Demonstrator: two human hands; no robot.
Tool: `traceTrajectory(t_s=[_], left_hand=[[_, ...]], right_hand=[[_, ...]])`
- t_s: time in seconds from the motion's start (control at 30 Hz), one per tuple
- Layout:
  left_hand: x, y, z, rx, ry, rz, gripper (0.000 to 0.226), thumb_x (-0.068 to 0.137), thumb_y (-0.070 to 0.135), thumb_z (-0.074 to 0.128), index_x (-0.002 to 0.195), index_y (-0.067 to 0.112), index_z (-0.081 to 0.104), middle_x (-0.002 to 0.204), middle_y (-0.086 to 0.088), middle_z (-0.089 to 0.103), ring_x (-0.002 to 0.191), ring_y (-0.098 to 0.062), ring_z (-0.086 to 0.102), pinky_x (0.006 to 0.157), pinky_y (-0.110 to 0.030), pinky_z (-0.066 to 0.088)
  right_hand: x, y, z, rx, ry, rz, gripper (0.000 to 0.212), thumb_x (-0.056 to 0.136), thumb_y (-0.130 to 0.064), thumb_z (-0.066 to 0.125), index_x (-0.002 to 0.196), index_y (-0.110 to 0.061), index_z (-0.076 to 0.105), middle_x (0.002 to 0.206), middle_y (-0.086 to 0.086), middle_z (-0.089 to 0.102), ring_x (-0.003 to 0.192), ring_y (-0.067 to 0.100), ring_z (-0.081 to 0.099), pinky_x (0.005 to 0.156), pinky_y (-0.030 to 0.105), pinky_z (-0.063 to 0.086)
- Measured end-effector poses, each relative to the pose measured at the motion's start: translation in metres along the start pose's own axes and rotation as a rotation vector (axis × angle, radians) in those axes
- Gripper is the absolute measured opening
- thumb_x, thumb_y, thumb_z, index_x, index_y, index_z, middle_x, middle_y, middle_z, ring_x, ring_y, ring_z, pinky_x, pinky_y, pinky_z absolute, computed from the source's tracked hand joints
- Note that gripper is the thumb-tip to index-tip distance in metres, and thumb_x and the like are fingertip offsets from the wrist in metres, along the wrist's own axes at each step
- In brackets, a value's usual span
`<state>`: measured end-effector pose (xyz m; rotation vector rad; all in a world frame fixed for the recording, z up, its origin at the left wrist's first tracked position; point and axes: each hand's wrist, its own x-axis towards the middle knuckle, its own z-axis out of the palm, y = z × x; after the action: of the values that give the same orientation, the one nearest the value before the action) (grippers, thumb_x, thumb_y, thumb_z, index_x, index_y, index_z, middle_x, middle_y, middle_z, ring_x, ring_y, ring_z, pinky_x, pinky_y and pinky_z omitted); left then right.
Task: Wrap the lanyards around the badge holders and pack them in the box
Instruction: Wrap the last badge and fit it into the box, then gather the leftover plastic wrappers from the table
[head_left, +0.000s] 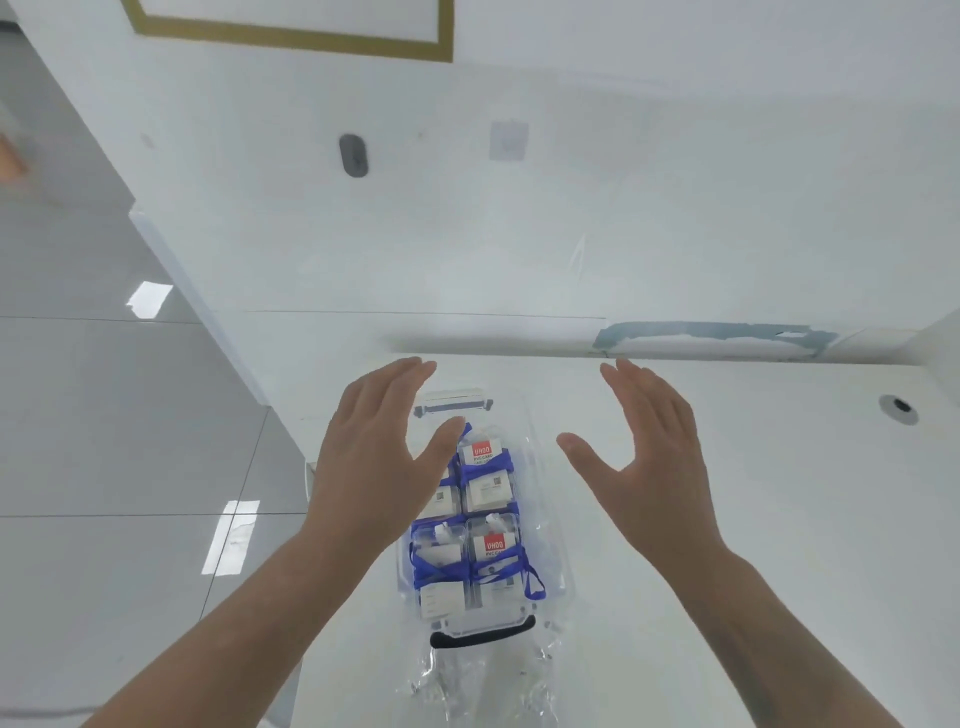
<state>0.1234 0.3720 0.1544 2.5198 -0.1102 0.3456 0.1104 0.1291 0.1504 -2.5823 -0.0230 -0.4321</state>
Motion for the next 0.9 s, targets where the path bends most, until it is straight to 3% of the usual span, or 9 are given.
traceTrajectory(t_s=[0.23, 0.43, 0.9], left_hand=[[-0.02, -0.014, -0.004, 0.045, -0.032, 0.01, 0.06, 0.091, 0.047, 0.058, 0.143, 0.023, 0.042, 0.15, 0.005, 0.042, 0.139, -0.018, 0.034, 0.112, -0.041, 0.035], [-0.044, -0.03, 0.003, 0.035, -0.117, 0.033, 0.066, 0.092, 0.053, 0.052, 0.149, 0.024, 0.034, 0.16, 0.006, 0.025, 0.149, -0.017, 0.016, 0.118, -0.036, 0.017], [-0.129, 0.002, -0.009, 0.022, -0.069, 0.029, 0.064, 0.092, 0.048, 0.057, 0.147, 0.026, 0.035, 0.159, 0.007, 0.027, 0.149, -0.017, 0.018, 0.118, -0.039, 0.021]], right_hand=[[-0.017, 0.001, -0.003, -0.132, -0.032, -0.006, 0.075, 0.086, -0.063, 0.05, 0.15, -0.027, 0.032, 0.158, -0.006, 0.029, 0.147, 0.016, 0.02, 0.118, 0.043, 0.027], [-0.051, -0.006, 0.004, -0.144, -0.033, 0.06, 0.077, 0.086, -0.057, 0.059, 0.151, -0.029, 0.029, 0.159, -0.009, 0.026, 0.148, 0.013, 0.017, 0.119, 0.038, 0.025], [-0.127, 0.005, -0.032, -0.076, -0.06, 0.022, 0.074, 0.087, -0.054, 0.061, 0.15, -0.031, 0.03, 0.159, -0.011, 0.025, 0.147, 0.011, 0.017, 0.119, 0.038, 0.025]])
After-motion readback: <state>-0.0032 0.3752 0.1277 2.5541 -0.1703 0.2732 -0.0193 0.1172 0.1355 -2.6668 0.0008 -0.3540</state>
